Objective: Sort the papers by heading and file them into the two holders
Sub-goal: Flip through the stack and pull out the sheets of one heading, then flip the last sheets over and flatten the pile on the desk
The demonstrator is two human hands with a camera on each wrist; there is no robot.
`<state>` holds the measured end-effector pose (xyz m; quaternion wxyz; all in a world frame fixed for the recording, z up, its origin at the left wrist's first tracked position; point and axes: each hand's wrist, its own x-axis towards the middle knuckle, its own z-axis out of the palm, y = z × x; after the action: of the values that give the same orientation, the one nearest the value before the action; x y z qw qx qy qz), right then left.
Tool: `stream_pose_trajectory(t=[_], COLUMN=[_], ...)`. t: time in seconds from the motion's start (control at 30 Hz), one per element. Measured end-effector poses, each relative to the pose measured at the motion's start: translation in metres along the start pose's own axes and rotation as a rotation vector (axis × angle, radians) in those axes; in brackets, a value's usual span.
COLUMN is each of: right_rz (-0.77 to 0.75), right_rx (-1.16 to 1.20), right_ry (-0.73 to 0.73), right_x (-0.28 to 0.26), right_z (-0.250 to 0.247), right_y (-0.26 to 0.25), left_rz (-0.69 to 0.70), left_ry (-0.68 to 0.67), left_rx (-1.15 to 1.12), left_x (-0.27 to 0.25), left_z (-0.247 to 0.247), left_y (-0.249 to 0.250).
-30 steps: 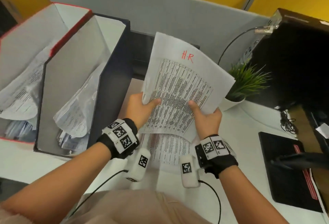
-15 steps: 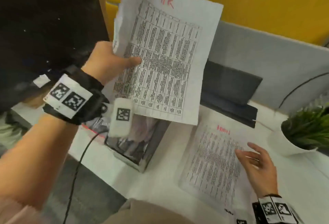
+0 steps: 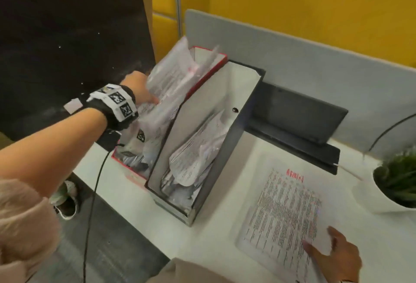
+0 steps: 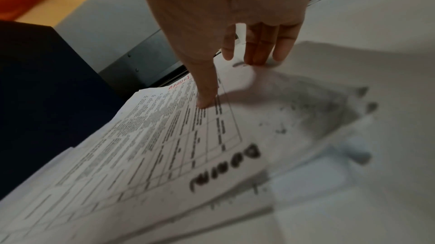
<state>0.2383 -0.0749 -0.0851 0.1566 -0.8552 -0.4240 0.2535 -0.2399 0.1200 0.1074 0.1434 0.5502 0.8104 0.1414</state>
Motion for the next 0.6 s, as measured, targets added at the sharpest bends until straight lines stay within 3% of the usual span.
stream_pose_trajectory(t=[0.1,0.37,0.47,0.6], right_rz=[0.019,0.024,0.021,0.018], right_rx=[-0.040,0.008,0.015,0.001], right_ry=[-0.024,-0.019,-0.023,-0.055], right_x=[-0.002,-0.008,-0.010,-0.006], right_z=[-0.001,-0.001,-0.001,-0.002], right_y=[0.000,-0.002,-0.002,0.000], left_rz=[0.062,0.131,0.200,0.318], left_ry=[-0.016,-0.209,-0.134,0.083], left_rx=[0.114,0.385,0.296,0.101], left_x=[0.007,0.013,0.015,0.009], left_z=[0.023,0.056,0.056,0.041], left_y=[0.008,0.009,0.003,0.011])
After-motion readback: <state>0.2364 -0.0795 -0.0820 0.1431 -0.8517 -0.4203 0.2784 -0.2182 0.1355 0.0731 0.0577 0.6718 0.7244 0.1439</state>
